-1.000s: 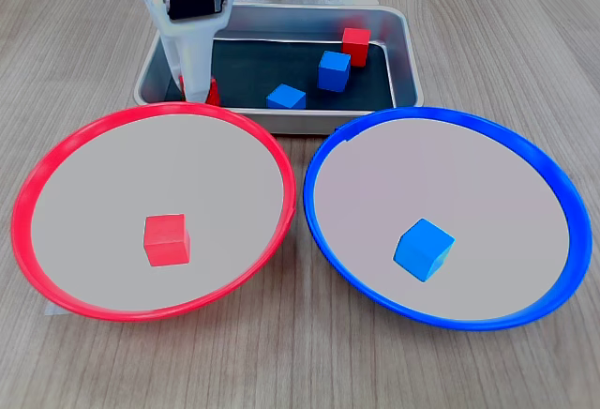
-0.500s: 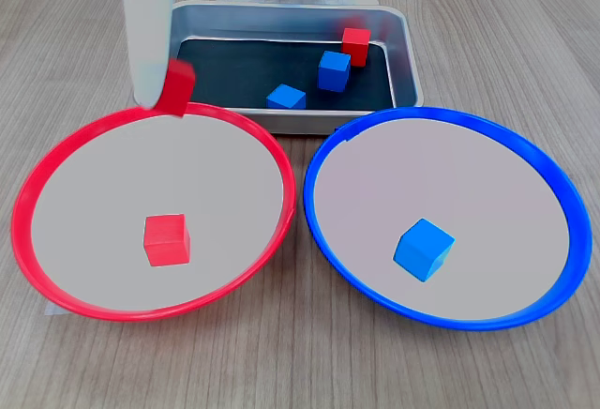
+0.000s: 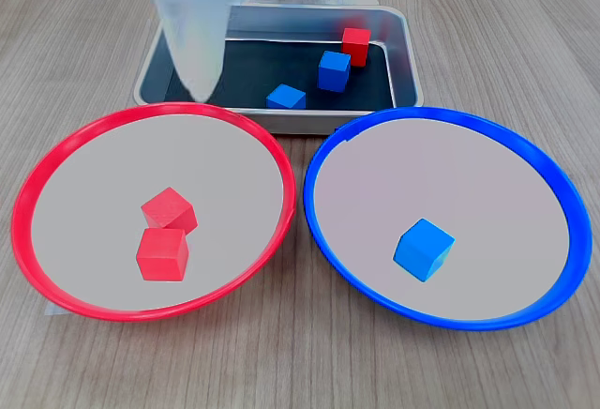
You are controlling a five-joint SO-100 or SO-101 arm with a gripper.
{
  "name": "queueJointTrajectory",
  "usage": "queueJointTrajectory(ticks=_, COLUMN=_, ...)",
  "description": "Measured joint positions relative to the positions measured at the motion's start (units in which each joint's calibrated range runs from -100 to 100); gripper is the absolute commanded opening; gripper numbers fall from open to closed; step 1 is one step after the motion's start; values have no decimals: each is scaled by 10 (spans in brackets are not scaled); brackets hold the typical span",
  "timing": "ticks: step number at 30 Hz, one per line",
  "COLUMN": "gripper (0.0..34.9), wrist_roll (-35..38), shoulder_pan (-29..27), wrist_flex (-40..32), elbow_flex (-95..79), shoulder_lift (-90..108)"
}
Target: Move six blocks from tray to matching dishes
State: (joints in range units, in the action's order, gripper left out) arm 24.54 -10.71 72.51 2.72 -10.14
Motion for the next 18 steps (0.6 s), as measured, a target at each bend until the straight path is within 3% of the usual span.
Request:
queueJointTrajectory(ticks=2, gripper=9, wrist_roll=12, shoulder_pan=6, wrist_flex=19, elbow_flex=-53, shoulder_lift=55)
queueJointTrajectory(ticks=8, gripper=172, wrist_roll=39, shoulder_pan=39, wrist_flex=-9, elbow_flex=-263, shoulder_lift=183)
queueJointTrajectory(ticks=18, gripper=168, wrist_roll=71, shoulder_pan=79, wrist_flex=-93, elbow_flex=-320, shoulder_lift=145)
